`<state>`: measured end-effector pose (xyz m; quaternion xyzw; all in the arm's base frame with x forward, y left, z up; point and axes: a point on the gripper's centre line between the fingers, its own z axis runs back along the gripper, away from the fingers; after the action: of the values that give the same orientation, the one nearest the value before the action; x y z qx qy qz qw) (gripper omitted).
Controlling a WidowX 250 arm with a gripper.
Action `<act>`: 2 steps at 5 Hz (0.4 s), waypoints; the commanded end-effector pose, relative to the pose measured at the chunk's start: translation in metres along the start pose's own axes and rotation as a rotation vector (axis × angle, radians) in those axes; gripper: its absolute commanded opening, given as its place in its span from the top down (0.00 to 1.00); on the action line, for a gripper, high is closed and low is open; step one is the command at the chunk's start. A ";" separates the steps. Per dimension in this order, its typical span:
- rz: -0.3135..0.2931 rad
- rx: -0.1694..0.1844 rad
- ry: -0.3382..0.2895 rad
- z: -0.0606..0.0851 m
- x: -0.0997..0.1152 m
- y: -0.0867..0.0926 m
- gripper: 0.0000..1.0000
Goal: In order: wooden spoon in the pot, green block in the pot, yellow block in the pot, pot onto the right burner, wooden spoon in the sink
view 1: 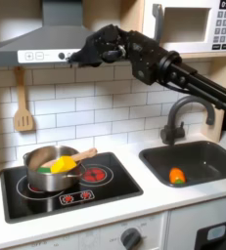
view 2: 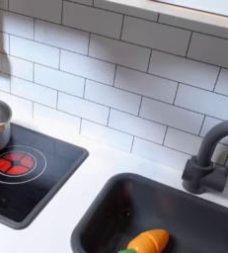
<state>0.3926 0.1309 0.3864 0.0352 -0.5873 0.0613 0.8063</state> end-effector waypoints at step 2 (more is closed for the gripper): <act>0.002 -0.007 0.011 -0.006 0.000 0.001 1.00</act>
<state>0.3957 0.1321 0.3914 0.0359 -0.5894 0.0575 0.8050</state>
